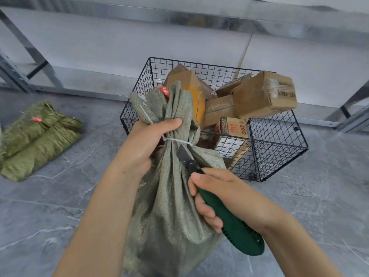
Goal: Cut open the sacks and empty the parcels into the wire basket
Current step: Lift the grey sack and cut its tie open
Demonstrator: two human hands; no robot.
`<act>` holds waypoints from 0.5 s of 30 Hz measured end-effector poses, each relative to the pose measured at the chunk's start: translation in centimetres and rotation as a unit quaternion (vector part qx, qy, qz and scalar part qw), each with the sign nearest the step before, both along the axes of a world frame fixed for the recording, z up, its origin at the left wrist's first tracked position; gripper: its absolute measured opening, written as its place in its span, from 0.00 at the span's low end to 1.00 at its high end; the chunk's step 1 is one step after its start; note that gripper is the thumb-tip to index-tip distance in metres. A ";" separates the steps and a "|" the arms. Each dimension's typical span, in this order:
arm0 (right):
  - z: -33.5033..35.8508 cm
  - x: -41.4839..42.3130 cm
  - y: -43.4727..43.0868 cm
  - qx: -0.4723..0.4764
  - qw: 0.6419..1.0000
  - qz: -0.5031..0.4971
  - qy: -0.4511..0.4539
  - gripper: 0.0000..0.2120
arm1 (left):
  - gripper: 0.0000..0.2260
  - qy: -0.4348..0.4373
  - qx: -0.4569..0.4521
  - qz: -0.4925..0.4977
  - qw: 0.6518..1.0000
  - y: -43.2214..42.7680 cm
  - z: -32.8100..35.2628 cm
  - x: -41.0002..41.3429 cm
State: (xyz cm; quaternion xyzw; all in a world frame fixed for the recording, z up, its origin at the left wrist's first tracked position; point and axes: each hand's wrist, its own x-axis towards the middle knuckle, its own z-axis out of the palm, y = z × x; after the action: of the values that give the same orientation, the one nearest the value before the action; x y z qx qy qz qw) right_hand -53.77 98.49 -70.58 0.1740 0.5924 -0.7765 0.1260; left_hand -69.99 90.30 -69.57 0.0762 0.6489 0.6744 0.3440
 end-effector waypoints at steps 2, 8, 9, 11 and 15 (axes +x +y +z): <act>-0.1 0.0 0.0 -0.017 1.000 -0.003 0.006 0.13 | 0.11 -0.003 0.007 0.005 1.000 -0.1 0.0 0.0; -0.2 -0.4 -0.4 -0.022 0.999 -0.040 0.016 0.13 | 0.13 -0.021 0.023 0.004 1.000 0.0 -0.4 0.3; -0.2 -0.5 -0.6 -0.008 0.999 -0.048 0.019 0.13 | 0.13 -0.027 0.025 0.004 0.999 0.1 -0.6 0.4; -0.1 -0.6 -0.8 0.023 0.997 -0.069 0.028 0.13 | 0.14 -0.046 0.027 0.011 0.999 0.2 -0.8 0.7; 0.2 -0.9 -1.4 0.115 0.985 -0.113 0.057 0.13 | 0.13 -0.101 0.021 0.023 0.994 0.8 -1.2 1.8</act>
State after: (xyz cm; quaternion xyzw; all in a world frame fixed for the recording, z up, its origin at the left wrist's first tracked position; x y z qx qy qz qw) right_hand -54.71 97.12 -70.39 0.2091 0.6604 -0.7210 -0.0172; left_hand -68.16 91.11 -70.74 0.0002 0.5982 0.6997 0.3905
